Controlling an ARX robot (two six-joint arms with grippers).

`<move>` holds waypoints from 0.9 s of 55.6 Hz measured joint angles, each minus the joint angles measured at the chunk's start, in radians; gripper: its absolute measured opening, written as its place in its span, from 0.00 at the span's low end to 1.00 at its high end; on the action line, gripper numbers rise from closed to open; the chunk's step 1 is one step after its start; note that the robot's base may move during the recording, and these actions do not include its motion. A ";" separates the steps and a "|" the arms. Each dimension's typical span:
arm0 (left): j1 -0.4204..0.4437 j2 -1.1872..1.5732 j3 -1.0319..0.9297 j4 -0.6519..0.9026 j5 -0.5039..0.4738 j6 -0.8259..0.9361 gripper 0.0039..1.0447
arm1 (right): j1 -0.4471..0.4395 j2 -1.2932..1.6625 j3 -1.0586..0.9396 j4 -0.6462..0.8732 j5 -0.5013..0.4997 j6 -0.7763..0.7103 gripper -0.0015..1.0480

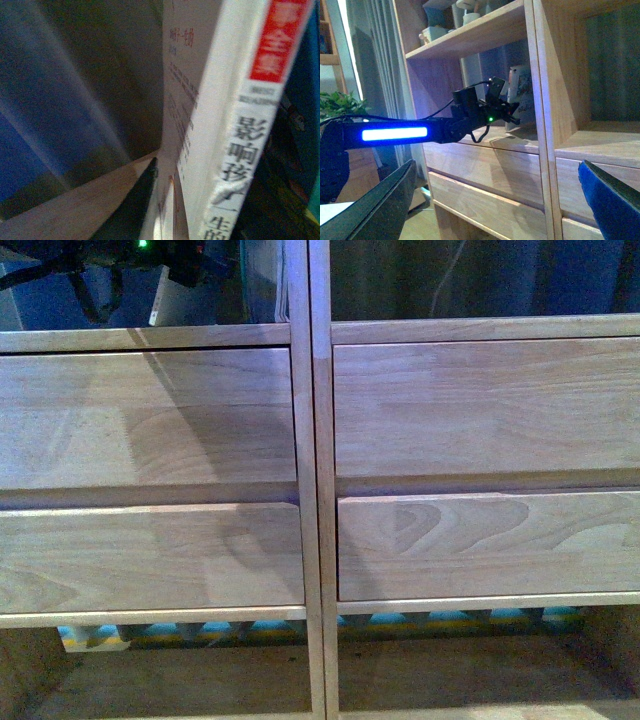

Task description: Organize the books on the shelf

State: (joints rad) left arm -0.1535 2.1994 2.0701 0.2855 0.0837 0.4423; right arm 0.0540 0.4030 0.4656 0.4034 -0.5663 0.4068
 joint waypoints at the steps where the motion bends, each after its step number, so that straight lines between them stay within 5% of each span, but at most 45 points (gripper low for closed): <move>1: 0.000 0.000 0.000 0.000 -0.002 0.002 0.32 | 0.003 0.000 0.000 0.000 0.001 -0.002 0.93; 24: 0.006 -0.110 -0.157 0.031 0.011 -0.003 0.95 | 0.066 -0.003 0.000 -0.009 0.048 -0.036 0.93; 50: 0.056 -0.635 -0.713 0.106 0.082 -0.167 0.93 | 0.168 0.016 0.023 -0.022 0.135 -0.104 0.93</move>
State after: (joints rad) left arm -0.0971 1.5646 1.3571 0.3920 0.1654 0.2756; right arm 0.2218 0.4187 0.4881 0.3813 -0.4313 0.3031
